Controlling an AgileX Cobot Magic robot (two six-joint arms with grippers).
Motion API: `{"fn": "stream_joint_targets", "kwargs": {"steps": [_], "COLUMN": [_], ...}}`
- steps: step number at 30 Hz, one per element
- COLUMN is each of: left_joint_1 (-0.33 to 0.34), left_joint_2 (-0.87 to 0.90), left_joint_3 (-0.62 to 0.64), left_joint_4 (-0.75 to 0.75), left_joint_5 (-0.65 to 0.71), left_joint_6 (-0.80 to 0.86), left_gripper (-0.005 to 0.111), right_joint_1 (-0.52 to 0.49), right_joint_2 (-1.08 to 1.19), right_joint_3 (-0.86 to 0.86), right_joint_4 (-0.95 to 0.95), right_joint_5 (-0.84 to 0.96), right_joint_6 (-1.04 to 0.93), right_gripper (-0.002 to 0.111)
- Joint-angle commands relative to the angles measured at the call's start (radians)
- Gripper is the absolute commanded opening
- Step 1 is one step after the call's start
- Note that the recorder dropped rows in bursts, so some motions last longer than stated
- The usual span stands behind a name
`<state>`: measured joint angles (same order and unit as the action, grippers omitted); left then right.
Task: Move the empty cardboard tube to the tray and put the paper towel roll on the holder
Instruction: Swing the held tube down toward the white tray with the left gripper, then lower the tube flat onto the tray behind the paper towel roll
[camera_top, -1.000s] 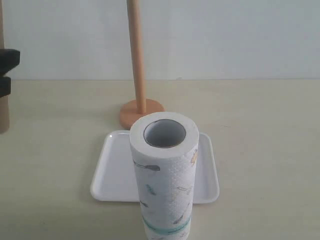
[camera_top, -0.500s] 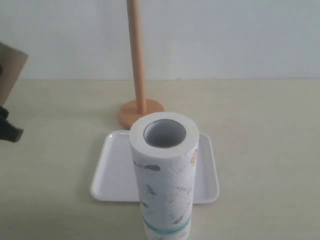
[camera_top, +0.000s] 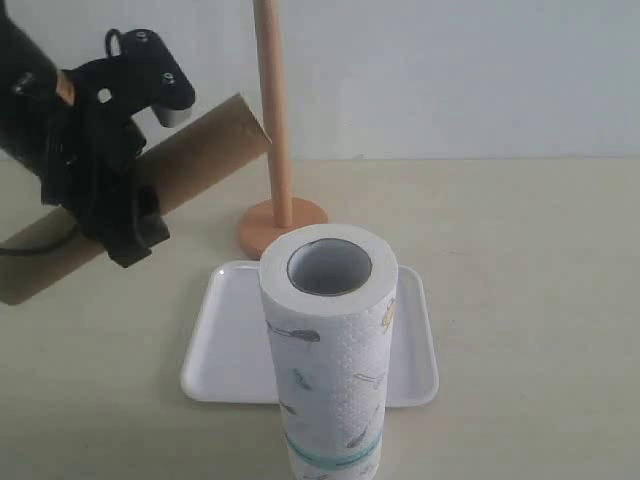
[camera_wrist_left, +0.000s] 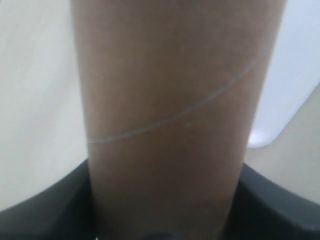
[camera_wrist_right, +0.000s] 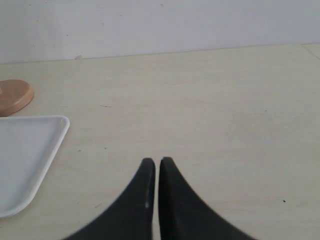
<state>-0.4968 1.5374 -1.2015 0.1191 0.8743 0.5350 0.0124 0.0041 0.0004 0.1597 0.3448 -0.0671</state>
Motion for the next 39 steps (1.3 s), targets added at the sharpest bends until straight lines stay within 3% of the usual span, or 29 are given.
{"fn": "stream_joint_targets", "kwargs": {"steps": [1, 8, 13, 24, 29, 39], "left_joint_1": [-0.003, -0.004, -0.043, -0.085, -0.085, -0.085], "left_joint_2": [0.127, 0.250, 0.319, 0.427, 0.437, 0.472], "left_joint_3": [-0.140, -0.208, -0.219, -0.219, -0.219, -0.310], "left_joint_4": [-0.039, -0.163, -0.182, -0.199, -0.318, -0.401], "left_joint_5": [0.166, 0.113, 0.076, -0.097, -0.146, -0.079], "left_joint_6": [0.192, 0.362, 0.493, 0.499, 0.547, 0.604], "left_gripper": [0.004, 0.004, 0.004, 0.004, 0.004, 0.004], "right_joint_1": [-0.004, -0.004, -0.004, -0.004, -0.004, -0.004], "right_joint_2": [-0.004, -0.004, -0.004, -0.004, -0.004, -0.004], "right_joint_3": [0.000, 0.000, 0.000, 0.000, 0.000, 0.000], "right_joint_4": [-0.005, -0.005, -0.005, -0.005, -0.005, -0.005], "right_joint_5": [-0.011, -0.011, -0.011, -0.011, -0.011, -0.011], "right_joint_6": [0.000, 0.000, 0.000, 0.000, 0.000, 0.000], "right_gripper": [0.003, 0.003, 0.003, 0.003, 0.003, 0.003]}}
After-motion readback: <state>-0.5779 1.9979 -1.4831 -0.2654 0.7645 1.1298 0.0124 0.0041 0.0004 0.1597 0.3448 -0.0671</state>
